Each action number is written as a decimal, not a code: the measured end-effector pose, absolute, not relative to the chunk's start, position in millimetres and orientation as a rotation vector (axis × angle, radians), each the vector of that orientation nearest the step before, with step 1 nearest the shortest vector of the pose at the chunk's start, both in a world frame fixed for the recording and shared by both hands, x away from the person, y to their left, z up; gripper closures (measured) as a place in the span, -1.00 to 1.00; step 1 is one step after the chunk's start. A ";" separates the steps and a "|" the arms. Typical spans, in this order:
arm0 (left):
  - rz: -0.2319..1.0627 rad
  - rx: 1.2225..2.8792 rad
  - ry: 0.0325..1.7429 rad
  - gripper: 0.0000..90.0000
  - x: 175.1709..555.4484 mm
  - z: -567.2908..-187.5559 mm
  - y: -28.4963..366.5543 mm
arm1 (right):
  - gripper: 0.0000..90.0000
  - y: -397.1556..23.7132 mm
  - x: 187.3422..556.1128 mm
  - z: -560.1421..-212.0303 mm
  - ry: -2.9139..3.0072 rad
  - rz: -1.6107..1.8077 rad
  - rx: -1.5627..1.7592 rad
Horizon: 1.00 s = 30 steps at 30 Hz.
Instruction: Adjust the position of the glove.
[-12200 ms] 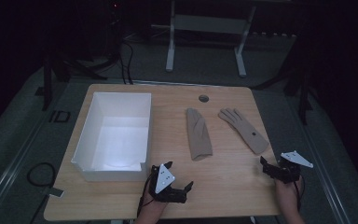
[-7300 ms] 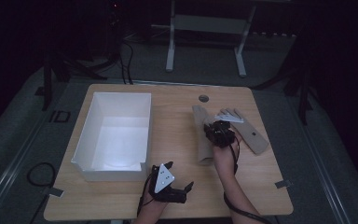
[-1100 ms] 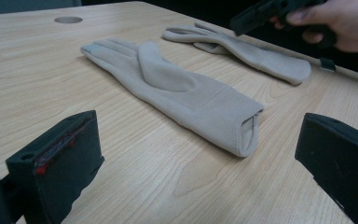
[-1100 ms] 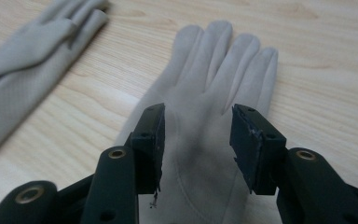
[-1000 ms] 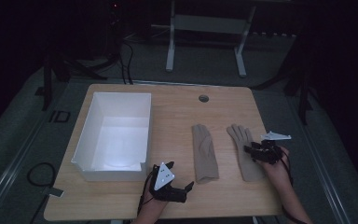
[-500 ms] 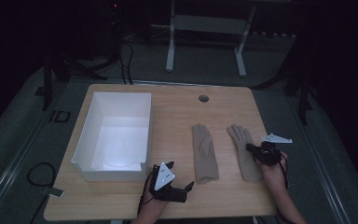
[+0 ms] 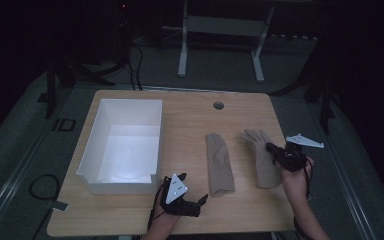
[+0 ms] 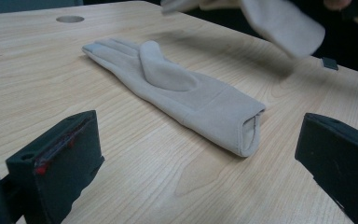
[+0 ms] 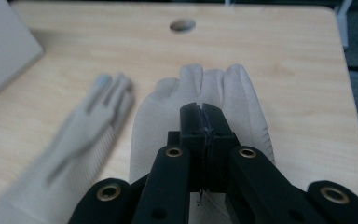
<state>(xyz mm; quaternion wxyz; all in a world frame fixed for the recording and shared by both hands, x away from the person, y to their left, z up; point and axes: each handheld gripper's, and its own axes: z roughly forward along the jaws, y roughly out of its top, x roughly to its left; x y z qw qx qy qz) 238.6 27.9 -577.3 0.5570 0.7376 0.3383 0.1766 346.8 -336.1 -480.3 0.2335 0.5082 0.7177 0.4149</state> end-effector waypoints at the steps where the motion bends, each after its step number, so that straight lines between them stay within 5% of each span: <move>1: 0.417 1.740 0.799 -0.99 238.5 -577.3 27.8 | 0.98 -333.4 346.7 -475.4 1.953 1.151 1.404; 13: 0.418 1.731 0.806 -0.99 238.3 -577.4 29.2 | 0.98 -264.1 345.5 -451.9 1.858 1.217 1.479; 30: 0.423 1.739 0.801 -0.99 237.9 -577.2 28.2 | 0.98 -200.3 344.8 -465.8 1.875 1.223 1.539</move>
